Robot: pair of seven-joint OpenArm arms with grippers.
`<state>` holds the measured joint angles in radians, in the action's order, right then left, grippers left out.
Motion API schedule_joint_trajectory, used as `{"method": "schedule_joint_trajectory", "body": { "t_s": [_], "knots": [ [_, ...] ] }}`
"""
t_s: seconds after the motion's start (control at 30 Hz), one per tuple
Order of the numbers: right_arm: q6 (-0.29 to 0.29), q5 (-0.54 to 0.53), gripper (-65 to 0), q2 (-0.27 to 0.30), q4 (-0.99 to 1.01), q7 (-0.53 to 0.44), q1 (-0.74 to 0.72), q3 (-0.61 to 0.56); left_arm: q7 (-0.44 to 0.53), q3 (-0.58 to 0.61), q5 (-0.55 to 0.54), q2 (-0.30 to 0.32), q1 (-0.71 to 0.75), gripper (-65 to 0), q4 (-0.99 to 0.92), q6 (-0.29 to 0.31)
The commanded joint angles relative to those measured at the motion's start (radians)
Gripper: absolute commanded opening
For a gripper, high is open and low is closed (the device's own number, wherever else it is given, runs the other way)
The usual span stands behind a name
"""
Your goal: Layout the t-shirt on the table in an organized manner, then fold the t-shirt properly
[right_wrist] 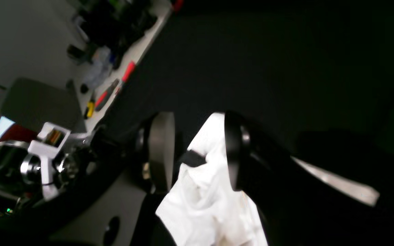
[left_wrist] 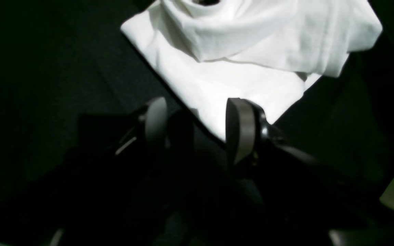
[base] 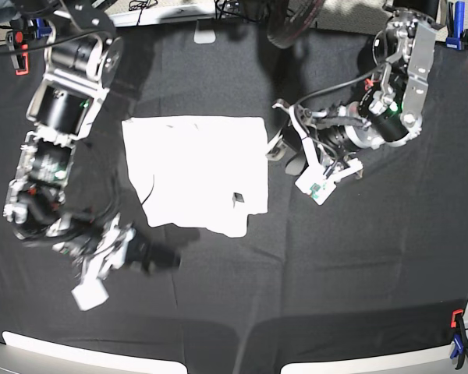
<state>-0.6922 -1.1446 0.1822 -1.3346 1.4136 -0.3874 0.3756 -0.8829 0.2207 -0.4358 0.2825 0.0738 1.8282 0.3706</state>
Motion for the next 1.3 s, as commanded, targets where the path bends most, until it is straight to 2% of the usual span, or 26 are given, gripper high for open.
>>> {"method": "schedule_joint_trajectory", "body": {
  "t_s": [0.0,0.07,0.1,0.2,0.27,0.3,0.37,0.53,0.73,0.83,0.93,1.07,1.17,1.2,1.27],
  "knots": [
    [-0.006,-0.026,-41.4,0.006,-0.016,-0.017,-0.013,0.002,0.024,-0.005,-0.01,0.003,-0.013,-39.0,0.018,0.003],
    [-0.006,0.015,-41.4,-0.004,-0.016,-0.017,0.019,0.002,0.019,-0.005,0.008,0.003,-0.013,-39.0,0.018,0.002],
    [-0.006,0.03,-41.4,-0.01,-0.016,-0.017,0.038,0.002,0.018,-0.005,0.048,0.003,-0.013,-39.0,0.019,-0.025],
    [-0.006,0.034,-41.5,-0.024,-0.016,-0.017,0.098,0.002,0.033,-0.005,0.219,0.003,-0.013,-39.0,0.019,-0.208],
    [-0.006,0.035,-41.4,-0.034,-0.016,-0.017,0.131,0.002,0.032,-0.005,0.333,0.003,-0.013,-39.0,0.019,-0.276],
    [-0.006,0.034,-41.5,-0.04,-0.016,-0.017,0.144,0.002,0.032,-0.005,0.373,0.003,-0.013,-39.0,0.019,-0.291],
    [-0.006,0.034,-41.5,-0.064,-0.016,-0.017,0.162,0.002,0.032,-0.005,0.416,0.003,-0.013,-39.0,0.019,-0.297],
    [-0.006,0.035,-41.5,-0.143,-0.016,-0.017,0.168,-0.026,0.032,-0.005,0.42,0.003,-0.013,-39.0,0.019,-0.297],
    [-0.006,0.12,-41.5,-0.253,-0.016,-0.017,0.171,-0.161,0.032,-0.005,0.421,0.003,-0.013,-39.0,0.019,-0.296],
    [-0.006,0.121,-41.5,-0.301,-0.016,-0.017,0.171,-0.243,0.032,-0.005,0.441,0.003,-0.013,-39.0,0.019,-0.296],
    [-0.006,0.124,-41.5,-0.325,-0.016,-0.017,0.154,-0.288,0.031,-0.005,0.523,0.003,-0.013,-39.0,0.019,-0.296],
    [-0.006,0.13,-41.5,-0.319,-0.017,-0.017,0.084,-0.274,0.016,-0.005,0.593,0.003,-0.013,-39.0,0.019,-0.297],
    [-0.006,0.251,-41.5,-0.318,-0.017,-0.017,0.006,-0.212,0.013,-0.003,0.588,0.003,-0.013,-39.0,0.02,-0.297],
    [-0.006,0.315,-41.5,-0.317,-0.017,-0.047,-0.02,-0.187,0.014,-0.003,0.584,0.003,-0.011,-39.0,0.023,-0.296],
    [-0.006,0.444,-41.5,-0.309,-0.017,-0.178,-0.061,-0.139,0.021,-0.001,0.567,-0.001,-0.004,-39.0,0.046,-0.29]
  ]
}}
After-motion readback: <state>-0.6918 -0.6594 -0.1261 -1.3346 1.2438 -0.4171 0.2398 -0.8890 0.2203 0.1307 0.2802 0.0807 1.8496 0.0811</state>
